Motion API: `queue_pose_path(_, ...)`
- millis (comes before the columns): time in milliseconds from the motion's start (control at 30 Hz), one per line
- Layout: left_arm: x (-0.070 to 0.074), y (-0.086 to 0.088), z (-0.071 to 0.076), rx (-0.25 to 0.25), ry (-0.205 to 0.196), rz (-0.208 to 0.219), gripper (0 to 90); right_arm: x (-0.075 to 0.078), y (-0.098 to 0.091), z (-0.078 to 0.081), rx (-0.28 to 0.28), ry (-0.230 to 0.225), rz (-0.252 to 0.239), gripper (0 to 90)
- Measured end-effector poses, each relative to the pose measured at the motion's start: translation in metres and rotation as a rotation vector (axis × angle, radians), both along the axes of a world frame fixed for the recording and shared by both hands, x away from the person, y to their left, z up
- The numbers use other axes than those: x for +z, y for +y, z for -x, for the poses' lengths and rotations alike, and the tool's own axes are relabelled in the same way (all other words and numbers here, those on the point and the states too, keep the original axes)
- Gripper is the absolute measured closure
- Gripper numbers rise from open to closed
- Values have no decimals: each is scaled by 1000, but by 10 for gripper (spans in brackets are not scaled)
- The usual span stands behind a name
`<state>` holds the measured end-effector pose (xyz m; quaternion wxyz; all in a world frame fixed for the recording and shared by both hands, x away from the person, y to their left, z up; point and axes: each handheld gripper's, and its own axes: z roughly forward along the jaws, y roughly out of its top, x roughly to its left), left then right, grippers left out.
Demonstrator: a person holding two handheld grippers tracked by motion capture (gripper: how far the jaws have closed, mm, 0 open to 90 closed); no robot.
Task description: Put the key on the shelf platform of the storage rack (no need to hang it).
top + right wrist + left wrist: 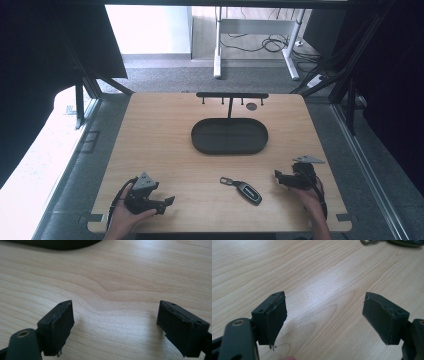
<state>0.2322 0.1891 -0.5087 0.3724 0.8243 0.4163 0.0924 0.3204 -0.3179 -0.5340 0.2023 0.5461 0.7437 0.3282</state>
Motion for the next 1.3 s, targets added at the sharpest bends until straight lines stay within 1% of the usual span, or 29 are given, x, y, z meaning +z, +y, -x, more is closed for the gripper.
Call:
queue_pose_path(33,0,0,0,-2,0,-1,199,1,-2,1,-2,-9,-6,153)
queue_pose_path(100,-1,-1,0,-2,1,-3,199,4,-4,5,15,-24,-18,160)
queue_pose_path(167,-2,-3,0,-4,6,-7,199,5,-4,7,24,-29,-24,161)
queue_pose_path(200,-3,-3,-1,-6,7,-8,200,7,-4,9,31,-41,-24,170)
queue_pose_path(233,-3,-4,0,-9,9,-10,199,8,-6,11,55,-37,-28,183)
queue_pose_path(267,-4,-5,0,-15,10,-13,199,9,-7,11,58,-34,-31,184)
queue_pose_path(333,-4,-5,0,-16,10,-13,199,10,-8,12,49,-39,-30,184)
queue_pose_path(367,-3,-5,0,-16,10,-12,199,14,-11,14,38,-47,-39,189)
queue_pose_path(433,-4,-4,-1,-13,10,-10,199,17,-12,14,28,-52,-46,183)
queue_pose_path(500,-5,-4,-1,-8,14,-12,200,17,-12,14,26,-50,-48,184)
queue_pose_path(533,-6,-5,-1,-8,18,-15,199,17,-10,13,35,-35,-61,195)
queue_pose_path(567,-6,-5,-1,-8,18,-16,199,16,-9,13,40,-27,-59,198)
queue_pose_path(633,-6,-5,-1,-7,17,-15,199,17,-8,12,49,-22,-52,203)
queue_pose_path(667,-5,-5,-1,-6,16,-15,200,21,-6,12,69,-15,-38,212)
queue_pose_path(767,-4,-5,-1,-7,16,-8,200,35,-1,13,98,-28,-2,232)
queue_pose_path(833,-5,-5,-1,-15,17,-11,199,44,4,14,125,-27,16,242)
queue_pose_path(867,-5,-5,-1,-15,17,-11,199,44,4,14,125,-27,16,242)
queue_pose_path(900,-4,-5,0,-16,14,-11,199,54,9,14,159,-14,27,242)
queue_pose_path(1033,-2,-5,1,-22,11,-8,199,69,17,12,193,10,54,245)
queue_pose_path(1133,-2,-6,1,-21,12,-7,199,74,22,10,212,32,60,245)
queue_pose_path(1167,-2,-6,1,-21,12,-7,199,74,22,10,212,32,60,245)
queue_pose_path(1267,-1,-5,1,-21,10,-3,199,75,30,8,241,38,80,246)
queue_pose_path(1300,-1,-4,1,-19,9,-2,199,75,31,8,243,37,80,247)
